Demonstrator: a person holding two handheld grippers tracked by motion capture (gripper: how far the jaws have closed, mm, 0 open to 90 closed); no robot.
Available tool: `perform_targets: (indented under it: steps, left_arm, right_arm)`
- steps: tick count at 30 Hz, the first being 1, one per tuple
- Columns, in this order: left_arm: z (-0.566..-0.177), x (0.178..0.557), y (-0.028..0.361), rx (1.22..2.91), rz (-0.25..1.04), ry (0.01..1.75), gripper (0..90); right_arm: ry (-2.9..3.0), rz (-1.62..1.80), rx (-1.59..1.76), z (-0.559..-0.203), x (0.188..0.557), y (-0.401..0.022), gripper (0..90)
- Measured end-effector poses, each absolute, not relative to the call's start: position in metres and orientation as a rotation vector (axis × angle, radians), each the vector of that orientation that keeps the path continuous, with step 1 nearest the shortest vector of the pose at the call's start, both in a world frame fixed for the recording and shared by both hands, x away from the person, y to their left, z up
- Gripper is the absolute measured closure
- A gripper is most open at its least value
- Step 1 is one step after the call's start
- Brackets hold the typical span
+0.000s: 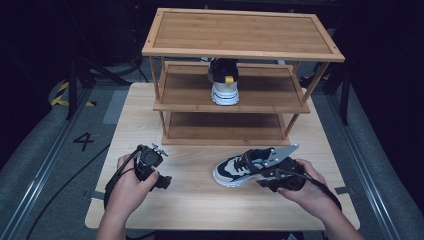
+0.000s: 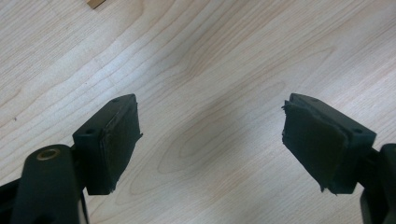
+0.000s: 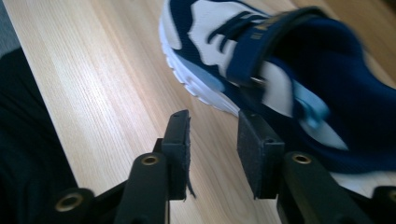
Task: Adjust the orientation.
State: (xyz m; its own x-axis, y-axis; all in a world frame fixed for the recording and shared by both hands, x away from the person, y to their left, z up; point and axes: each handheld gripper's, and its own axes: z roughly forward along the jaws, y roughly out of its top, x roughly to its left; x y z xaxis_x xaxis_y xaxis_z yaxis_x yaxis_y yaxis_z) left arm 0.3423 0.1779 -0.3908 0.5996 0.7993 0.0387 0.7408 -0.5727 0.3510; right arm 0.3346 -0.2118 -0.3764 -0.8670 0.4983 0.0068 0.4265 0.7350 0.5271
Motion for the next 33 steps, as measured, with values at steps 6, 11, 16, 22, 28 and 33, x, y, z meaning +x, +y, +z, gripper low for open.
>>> perform_targets:
  steps: [6,11,16,22,28,33]
  left_arm:
    - [-0.394,0.344,0.18,2.53,0.277,1.265,19.2]
    - [-0.397,0.342,0.181,2.537,0.276,1.271,19.2]
    - [-0.399,0.34,0.183,2.533,0.276,1.283,19.1]
    - [-0.407,0.338,0.185,2.523,0.275,1.295,19.1]
    - [-0.407,0.335,0.188,2.538,0.306,1.286,19.1]
    - [-0.407,0.335,0.186,2.541,0.298,1.28,18.9]
  right_arm:
    - [2.735,0.836,0.854,-0.361,0.342,-0.239,64.1]
    - [2.668,0.821,0.915,-0.35,0.35,-0.253,64.6]
    - [2.613,0.8,0.987,-0.348,0.361,-0.262,62.8]
    - [2.626,0.801,1.054,-0.358,0.379,-0.265,60.7]
    - [2.642,0.743,1.041,-0.362,0.387,-0.263,88.2]
    - [2.655,0.719,0.997,-0.361,0.384,-0.261,90.0]
